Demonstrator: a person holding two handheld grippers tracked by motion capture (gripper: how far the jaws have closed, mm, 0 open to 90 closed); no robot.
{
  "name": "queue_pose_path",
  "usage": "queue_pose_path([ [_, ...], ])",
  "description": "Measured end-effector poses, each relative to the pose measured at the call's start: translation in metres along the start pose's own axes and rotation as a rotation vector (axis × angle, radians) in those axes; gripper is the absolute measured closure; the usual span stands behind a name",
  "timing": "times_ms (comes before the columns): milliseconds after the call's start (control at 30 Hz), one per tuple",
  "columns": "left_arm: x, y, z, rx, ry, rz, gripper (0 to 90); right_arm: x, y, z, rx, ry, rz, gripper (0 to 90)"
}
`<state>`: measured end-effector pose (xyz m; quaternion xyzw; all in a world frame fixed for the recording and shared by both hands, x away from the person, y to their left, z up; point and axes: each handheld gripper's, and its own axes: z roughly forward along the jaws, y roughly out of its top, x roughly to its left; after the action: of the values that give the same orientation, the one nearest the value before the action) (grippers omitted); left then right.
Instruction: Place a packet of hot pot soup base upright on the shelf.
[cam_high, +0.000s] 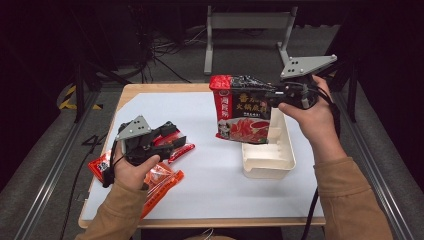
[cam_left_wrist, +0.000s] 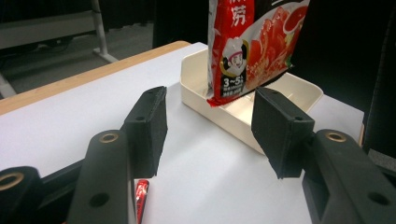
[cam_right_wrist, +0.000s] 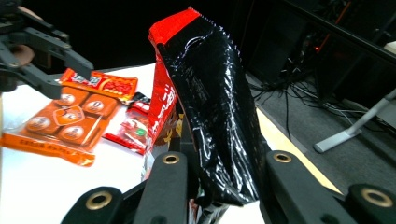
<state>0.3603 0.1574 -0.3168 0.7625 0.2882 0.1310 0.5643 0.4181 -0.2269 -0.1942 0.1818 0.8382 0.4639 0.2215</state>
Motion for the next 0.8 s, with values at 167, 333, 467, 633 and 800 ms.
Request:
queue_pose_path([
  [167, 0.001, -0.001, 0.001, 0.006, 0.003, -0.005, 46.3, -0.012, -0.004, -0.001, -0.002, -0.023, 0.009, 76.7],
  [333, 0.002, -0.002, 0.001, 0.012, 0.009, -0.006, 46.0, -0.027, -0.01, -0.002, -0.004, -0.06, -0.002, 76.7],
  [467, 0.002, -0.002, 0.001, 0.013, 0.011, -0.006, 45.8, -0.037, -0.015, -0.002, 0.0, -0.082, -0.016, 76.6],
  [633, 0.003, -0.002, 0.002, 0.015, 0.014, -0.008, 45.4, -0.045, -0.021, -0.001, -0.009, -0.098, -0.032, 76.7],
  [800, 0.004, -0.003, 0.002, 0.02, 0.017, -0.005, 45.4, -0.054, -0.028, 0.0, -0.02, -0.112, -0.036, 76.7],
])
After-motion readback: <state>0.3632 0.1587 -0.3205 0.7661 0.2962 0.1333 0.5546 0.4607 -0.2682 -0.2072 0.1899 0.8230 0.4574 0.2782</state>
